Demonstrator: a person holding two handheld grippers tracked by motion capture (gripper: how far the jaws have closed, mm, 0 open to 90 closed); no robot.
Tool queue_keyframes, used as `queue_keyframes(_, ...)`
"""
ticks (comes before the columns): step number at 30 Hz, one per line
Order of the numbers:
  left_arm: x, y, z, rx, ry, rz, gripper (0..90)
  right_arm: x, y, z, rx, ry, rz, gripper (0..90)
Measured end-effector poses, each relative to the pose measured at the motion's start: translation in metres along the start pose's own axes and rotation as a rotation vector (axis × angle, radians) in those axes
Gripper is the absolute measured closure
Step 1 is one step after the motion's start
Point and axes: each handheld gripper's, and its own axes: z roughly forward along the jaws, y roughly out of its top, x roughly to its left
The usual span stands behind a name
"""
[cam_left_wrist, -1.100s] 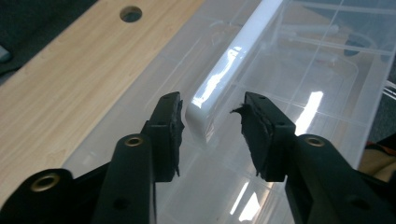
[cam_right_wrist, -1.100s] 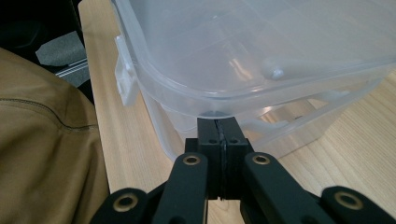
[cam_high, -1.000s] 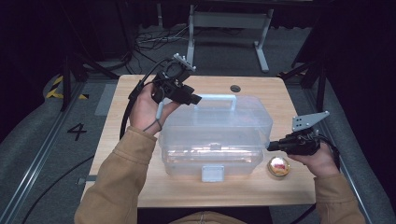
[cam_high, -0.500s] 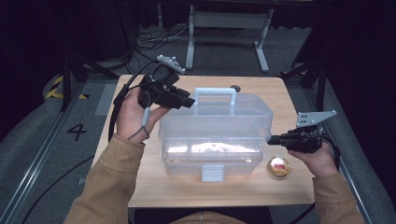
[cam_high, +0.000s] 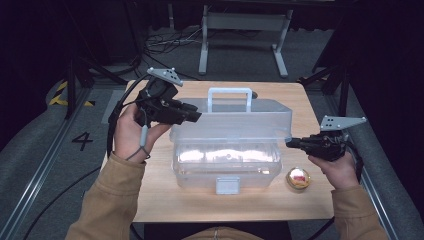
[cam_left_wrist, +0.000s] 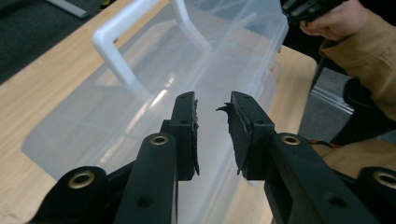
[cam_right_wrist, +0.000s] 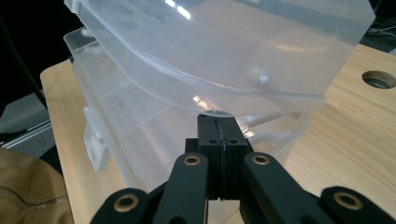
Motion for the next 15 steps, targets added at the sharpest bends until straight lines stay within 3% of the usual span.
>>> queue_keyframes(9, -0.004, -0.016, 0.000, -0.010, 0.016, -0.005, 71.3, -0.004, 0.006, 0.000, -0.025, -0.008, 0.032, 90.0)
queue_keyframes(15, -0.015, -0.032, 0.005, -0.001, 0.033, 0.008, 71.7, -0.004, 0.009, 0.000, -0.035, -0.024, 0.037, 90.0)
